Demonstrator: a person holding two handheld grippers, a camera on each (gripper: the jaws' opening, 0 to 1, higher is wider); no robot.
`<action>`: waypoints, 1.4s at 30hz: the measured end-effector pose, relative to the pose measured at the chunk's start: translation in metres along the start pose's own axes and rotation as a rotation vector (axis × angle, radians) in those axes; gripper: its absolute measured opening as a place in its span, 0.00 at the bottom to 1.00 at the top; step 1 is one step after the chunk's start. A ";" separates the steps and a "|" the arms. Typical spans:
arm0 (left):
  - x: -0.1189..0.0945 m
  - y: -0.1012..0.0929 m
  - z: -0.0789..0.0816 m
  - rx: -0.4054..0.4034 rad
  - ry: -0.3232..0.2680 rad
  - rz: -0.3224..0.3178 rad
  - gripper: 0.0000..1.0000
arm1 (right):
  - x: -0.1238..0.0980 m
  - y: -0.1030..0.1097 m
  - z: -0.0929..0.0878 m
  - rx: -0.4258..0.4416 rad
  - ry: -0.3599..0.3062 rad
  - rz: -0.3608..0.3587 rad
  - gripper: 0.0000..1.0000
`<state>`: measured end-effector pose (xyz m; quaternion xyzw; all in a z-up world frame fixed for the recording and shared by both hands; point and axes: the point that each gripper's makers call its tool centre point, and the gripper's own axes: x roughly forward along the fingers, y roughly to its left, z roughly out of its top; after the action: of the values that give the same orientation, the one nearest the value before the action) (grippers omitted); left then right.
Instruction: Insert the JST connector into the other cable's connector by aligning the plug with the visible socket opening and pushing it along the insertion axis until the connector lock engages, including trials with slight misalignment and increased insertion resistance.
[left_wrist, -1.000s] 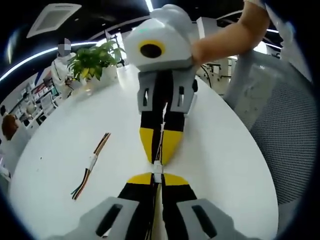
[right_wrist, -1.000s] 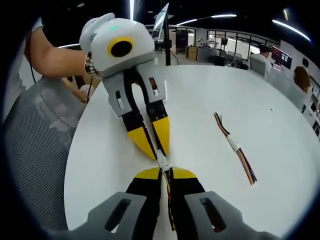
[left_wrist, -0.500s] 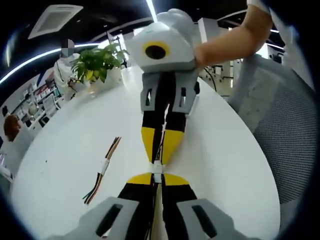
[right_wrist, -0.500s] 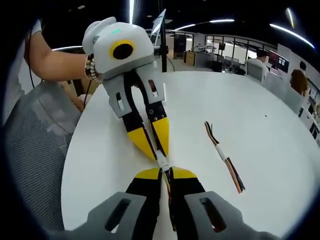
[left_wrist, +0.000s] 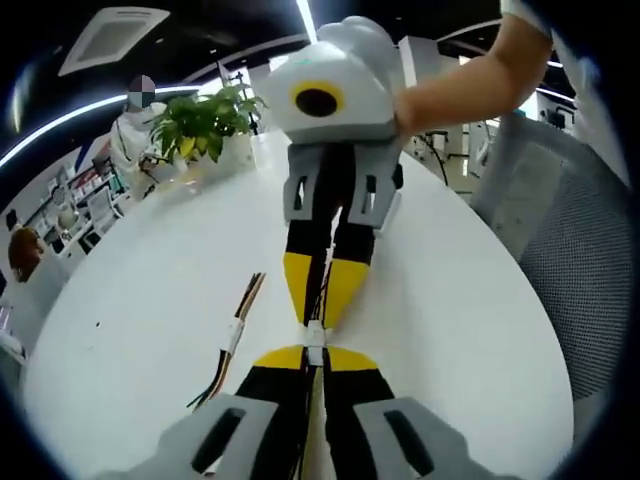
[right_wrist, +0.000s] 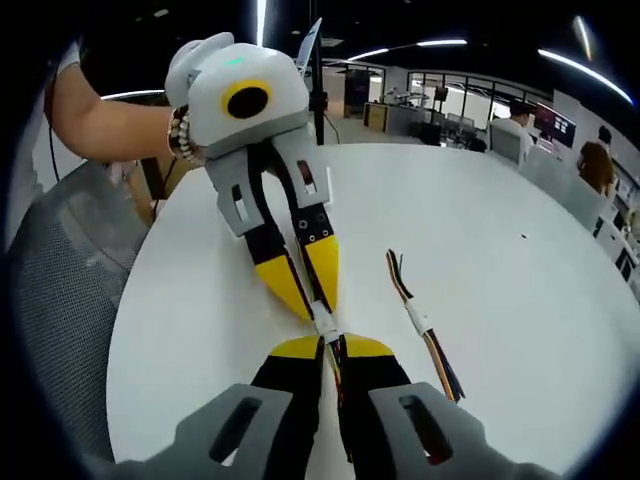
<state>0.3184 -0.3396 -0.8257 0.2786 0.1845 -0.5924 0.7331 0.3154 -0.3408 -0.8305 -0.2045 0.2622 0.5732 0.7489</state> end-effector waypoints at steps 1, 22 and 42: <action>0.001 0.001 0.000 0.000 0.000 -0.001 0.00 | 0.000 -0.001 0.000 -0.001 0.001 0.000 0.03; 0.022 0.032 -0.011 -0.002 0.017 0.009 0.00 | 0.013 -0.038 -0.011 0.072 -0.032 -0.055 0.03; 0.026 0.034 -0.013 0.014 0.044 0.008 0.01 | 0.013 -0.040 -0.015 0.108 -0.065 -0.086 0.04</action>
<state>0.3578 -0.3464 -0.8454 0.2975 0.1955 -0.5845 0.7292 0.3545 -0.3504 -0.8507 -0.1562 0.2595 0.5317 0.7909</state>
